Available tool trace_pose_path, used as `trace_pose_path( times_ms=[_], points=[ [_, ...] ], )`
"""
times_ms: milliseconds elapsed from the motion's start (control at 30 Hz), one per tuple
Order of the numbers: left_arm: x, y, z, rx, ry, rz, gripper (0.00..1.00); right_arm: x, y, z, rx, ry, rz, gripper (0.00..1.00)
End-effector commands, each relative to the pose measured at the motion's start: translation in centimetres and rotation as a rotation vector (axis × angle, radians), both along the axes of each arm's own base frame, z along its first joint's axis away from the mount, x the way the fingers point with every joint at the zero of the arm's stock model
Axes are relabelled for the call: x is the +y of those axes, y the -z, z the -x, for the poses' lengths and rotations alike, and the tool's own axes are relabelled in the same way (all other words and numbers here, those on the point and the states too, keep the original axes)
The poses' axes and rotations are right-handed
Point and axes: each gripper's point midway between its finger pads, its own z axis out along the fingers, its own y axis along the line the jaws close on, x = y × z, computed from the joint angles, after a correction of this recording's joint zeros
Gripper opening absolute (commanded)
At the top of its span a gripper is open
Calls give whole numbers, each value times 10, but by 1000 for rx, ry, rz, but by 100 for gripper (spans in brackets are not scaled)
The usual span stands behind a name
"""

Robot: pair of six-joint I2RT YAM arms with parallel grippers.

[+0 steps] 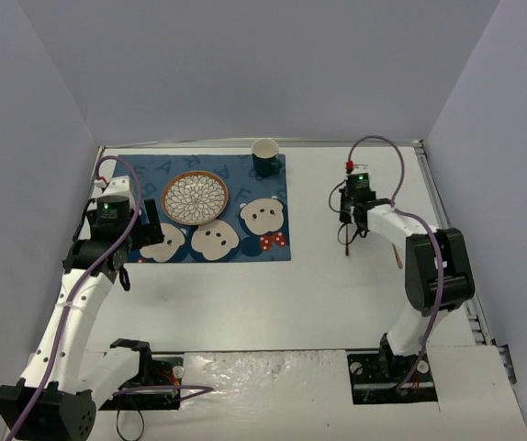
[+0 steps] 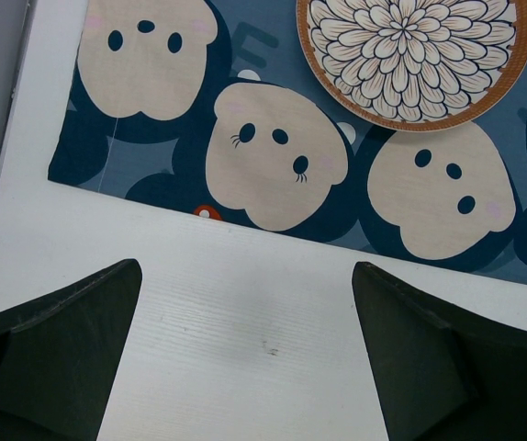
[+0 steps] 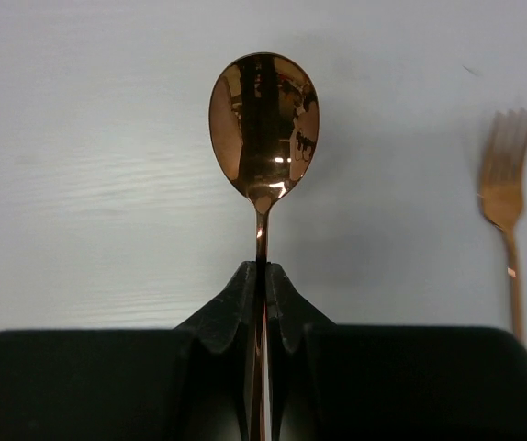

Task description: Set the dinner table for one person

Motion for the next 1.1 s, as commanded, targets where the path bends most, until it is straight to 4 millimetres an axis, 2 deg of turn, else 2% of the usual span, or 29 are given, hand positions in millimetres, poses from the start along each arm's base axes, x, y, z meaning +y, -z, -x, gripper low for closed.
trace_pose_path(
  times_ms=[0,67,100,133,167,200,233,333,400,500,600,800,1067],
  points=[
    [-2,-26,-11,-81,-8,14,97,88,-100,-33,-262,2,-107,0],
    [-1,-27,-11,-82,-10,11,97,137,-114,-30,-293,-39,-142,0],
    [0,-26,-10,-83,-14,10,97,152,-117,-34,-296,-39,-172,0],
    [0,-27,-10,-85,-15,9,97,173,-110,-32,-279,-65,-180,0],
    [0,-27,-10,-86,-16,9,97,189,-113,-33,-283,-77,-187,0],
    [0,-27,-10,-86,-16,8,97,202,-119,-37,-294,-83,-195,0],
    [0,-27,-10,-86,-17,8,97,209,-110,-34,-276,-85,-184,0],
    [0,-28,-10,-87,-17,8,97,248,-104,-39,-267,-108,-196,0],
    [1,-28,-9,-87,-19,6,97,263,-99,-44,-258,-113,-201,0],
    [1,-28,-9,-89,-18,5,97,283,-87,-47,-228,-127,-191,0],
    [2,-28,-9,-88,-20,3,97,293,-79,-51,-225,-117,-189,0],
    [1,-28,-9,-88,-19,6,97,300,-51,-56,-191,-85,-189,0],
    [1,-28,-9,-88,-18,6,97,298,-34,-60,-171,-89,-144,0]
  ],
)
